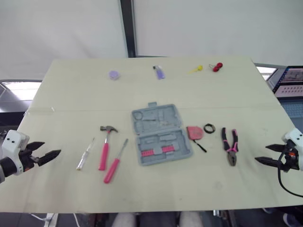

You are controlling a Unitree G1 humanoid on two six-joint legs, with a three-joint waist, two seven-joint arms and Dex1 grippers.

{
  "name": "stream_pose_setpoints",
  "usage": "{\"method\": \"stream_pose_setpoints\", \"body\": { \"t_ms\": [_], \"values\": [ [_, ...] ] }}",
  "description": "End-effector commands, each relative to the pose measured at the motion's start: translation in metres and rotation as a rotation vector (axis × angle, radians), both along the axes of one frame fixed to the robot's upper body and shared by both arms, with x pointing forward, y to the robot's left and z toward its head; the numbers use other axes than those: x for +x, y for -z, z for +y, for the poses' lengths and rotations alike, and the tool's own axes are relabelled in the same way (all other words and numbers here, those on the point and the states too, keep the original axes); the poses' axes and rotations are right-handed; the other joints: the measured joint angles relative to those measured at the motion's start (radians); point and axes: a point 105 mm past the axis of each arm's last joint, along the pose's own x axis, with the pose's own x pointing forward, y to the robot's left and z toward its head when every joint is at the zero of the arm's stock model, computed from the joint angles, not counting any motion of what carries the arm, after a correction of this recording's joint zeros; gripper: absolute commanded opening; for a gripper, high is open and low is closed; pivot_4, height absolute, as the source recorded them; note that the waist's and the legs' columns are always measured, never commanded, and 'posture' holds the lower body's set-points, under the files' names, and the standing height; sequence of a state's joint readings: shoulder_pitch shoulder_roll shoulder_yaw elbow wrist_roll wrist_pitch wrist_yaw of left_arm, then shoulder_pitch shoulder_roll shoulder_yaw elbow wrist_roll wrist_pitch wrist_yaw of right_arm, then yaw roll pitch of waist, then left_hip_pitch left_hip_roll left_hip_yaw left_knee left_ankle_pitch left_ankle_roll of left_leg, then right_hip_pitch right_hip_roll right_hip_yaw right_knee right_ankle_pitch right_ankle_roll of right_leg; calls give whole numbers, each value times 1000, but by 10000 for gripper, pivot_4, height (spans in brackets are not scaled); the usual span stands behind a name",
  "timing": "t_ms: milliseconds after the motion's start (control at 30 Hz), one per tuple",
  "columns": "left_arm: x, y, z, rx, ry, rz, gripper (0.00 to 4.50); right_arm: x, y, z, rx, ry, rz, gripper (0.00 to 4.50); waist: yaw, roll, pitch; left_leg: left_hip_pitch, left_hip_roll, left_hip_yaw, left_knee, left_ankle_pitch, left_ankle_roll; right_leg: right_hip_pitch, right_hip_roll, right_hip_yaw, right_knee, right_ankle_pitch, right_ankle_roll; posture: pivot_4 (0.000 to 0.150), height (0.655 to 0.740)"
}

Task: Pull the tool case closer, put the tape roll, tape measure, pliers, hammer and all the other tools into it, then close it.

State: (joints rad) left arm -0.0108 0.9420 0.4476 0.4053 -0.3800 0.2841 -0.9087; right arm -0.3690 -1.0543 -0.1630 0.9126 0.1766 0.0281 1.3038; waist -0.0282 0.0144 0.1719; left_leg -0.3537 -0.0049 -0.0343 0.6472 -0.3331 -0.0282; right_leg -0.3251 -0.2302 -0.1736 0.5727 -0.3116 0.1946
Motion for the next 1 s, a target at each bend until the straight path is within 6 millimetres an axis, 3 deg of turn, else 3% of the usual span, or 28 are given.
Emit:
{"method": "stream_pose_setpoints", "body": {
  "t_ms": [33,767,1000],
  "values": [
    [1,-4,-1,14,5,-8,44551,2,-11,-4,-2,12,-27,45000,0,0,0,0,0,0,0,0,0,0,0,0,0,0,0,1500,7400],
    [-1,-2,-3,5,-22,-2,44551,7,-15,1,10,-4,-40,45000,0,0,0,1,1,1,0,0,0,0,1,2,0,0,0,1500,7400],
    [1,-20,-5,-35,-24,-58,44551,15,-28,13,88,-34,-88,45000,0,0,0,1,1,2,0,0,0,-1,1,2,0,0,0,1500,7400]
  ]
}}
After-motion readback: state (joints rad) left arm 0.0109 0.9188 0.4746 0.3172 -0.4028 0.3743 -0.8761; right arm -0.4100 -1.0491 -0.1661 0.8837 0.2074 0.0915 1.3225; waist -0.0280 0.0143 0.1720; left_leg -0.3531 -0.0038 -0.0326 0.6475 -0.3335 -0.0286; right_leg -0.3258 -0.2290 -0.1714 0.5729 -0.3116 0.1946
